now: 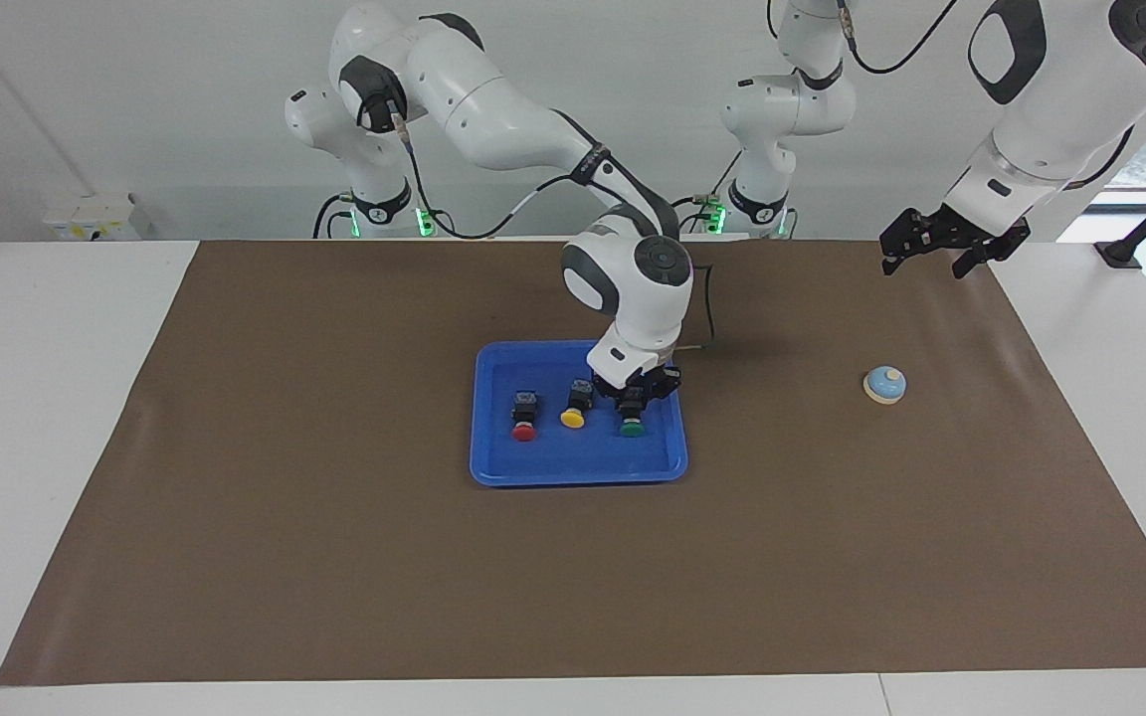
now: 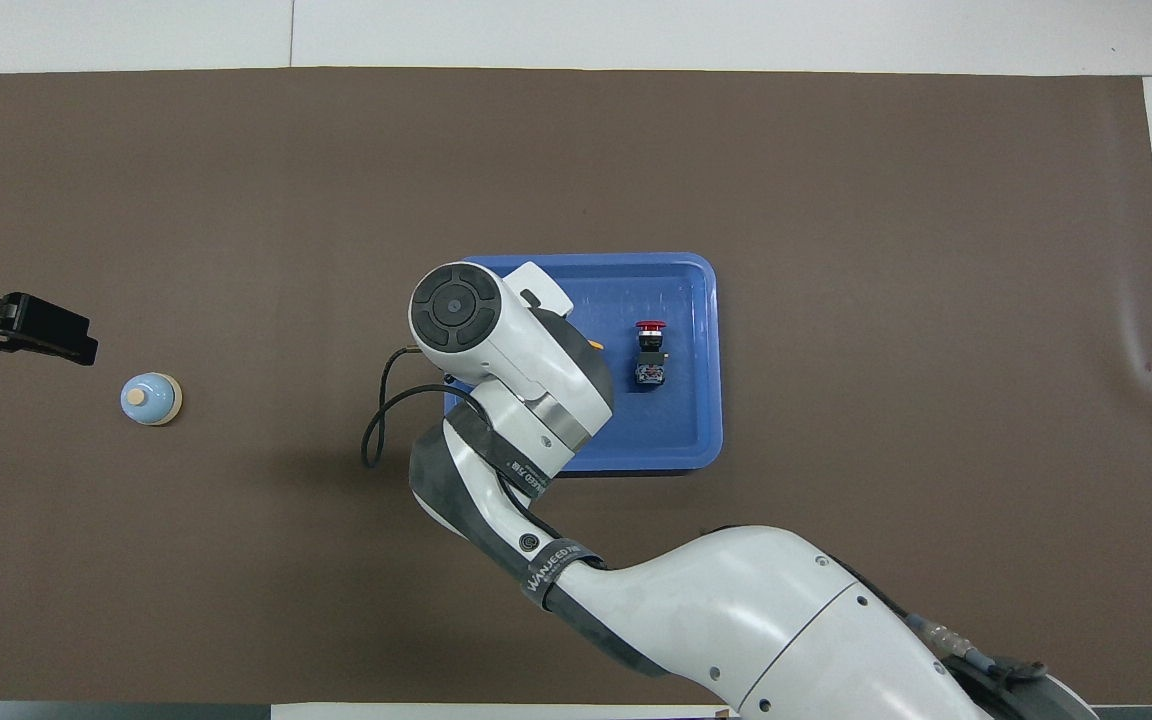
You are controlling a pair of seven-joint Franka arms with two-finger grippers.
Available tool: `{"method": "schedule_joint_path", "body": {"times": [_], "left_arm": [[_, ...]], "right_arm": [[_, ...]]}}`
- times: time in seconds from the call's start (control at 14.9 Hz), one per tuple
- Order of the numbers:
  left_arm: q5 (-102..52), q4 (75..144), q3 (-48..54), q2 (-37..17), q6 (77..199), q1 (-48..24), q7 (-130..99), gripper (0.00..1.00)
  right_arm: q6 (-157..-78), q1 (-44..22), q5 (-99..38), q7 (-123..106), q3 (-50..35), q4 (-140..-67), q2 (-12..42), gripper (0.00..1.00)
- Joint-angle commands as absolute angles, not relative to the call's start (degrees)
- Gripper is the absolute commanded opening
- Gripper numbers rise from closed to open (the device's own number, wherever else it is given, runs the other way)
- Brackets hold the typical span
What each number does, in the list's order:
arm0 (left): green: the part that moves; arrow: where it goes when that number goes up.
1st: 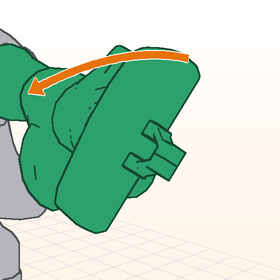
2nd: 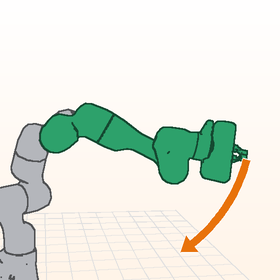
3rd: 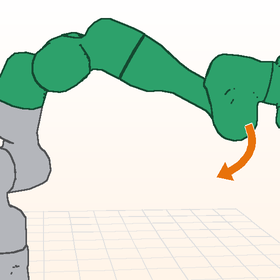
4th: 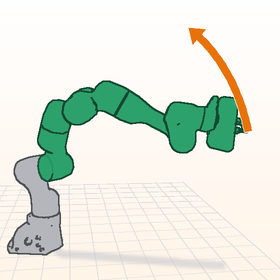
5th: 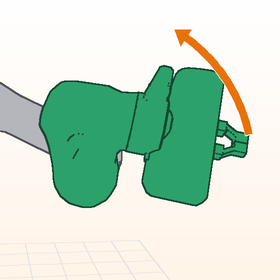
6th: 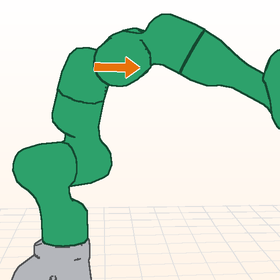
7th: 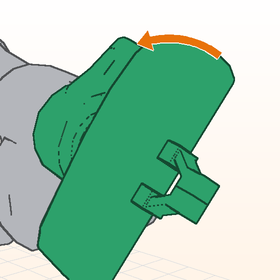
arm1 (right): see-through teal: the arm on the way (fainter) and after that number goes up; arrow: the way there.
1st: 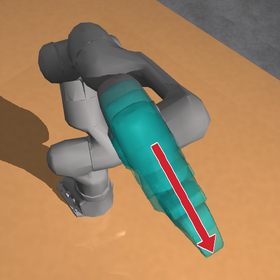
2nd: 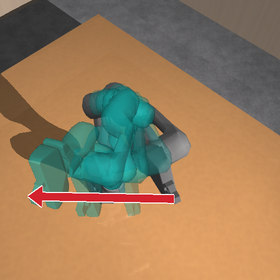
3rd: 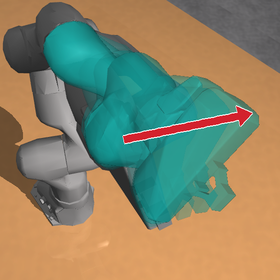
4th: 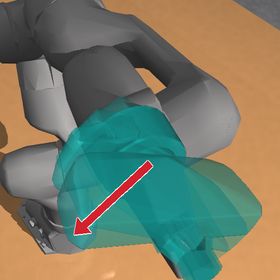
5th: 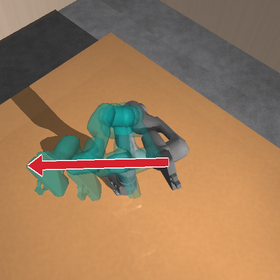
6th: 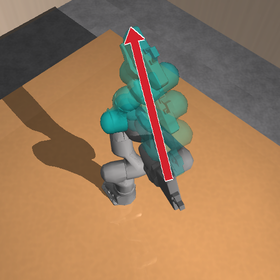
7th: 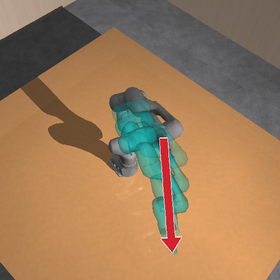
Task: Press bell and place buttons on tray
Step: 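Carry the green button into the blue tray with the right gripper, then release the green button and withdraw the right gripper to rest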
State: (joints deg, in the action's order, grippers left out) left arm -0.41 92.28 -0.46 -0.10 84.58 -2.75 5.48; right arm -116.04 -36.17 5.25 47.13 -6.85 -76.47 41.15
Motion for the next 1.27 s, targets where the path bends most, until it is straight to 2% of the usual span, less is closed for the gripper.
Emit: {"method": "schedule_joint_path", "body": {"times": [0.0, 0.27, 0.54, 0.94, 1.21], "left_arm": [[-0.62, 93.52, -0.18, 1.23, 84.20, -2.37, 5.01, 1.00], [-0.62, 93.52, -0.18, 1.23, 84.20, -2.37, 5.10, 1.00], [-0.62, 93.52, -0.18, 1.23, 84.20, -2.37, 5.01, 1.00], [-0.62, 93.52, -0.18, 1.23, 84.29, -2.37, 5.01, 1.00], [-0.62, 93.52, -0.18, 1.23, 84.29, -2.37, 5.01, 1.00]], "right_arm": [[-114.70, -35.69, 4.93, 50.18, -7.29, -75.50, 40.09, 1.00], [-107.94, -31.48, 2.20, 50.71, -6.94, -75.41, 34.56, 1.00], [-103.37, -23.22, 2.20, 49.66, -7.12, -75.50, 28.58, 1.00], [-91.60, -8.29, 2.11, 26.76, -7.21, -75.50, 19.26, 1.00], [-86.58, -2.13, 0.89, 15.84, -7.29, -75.76, 14.78, 1.00]]}}
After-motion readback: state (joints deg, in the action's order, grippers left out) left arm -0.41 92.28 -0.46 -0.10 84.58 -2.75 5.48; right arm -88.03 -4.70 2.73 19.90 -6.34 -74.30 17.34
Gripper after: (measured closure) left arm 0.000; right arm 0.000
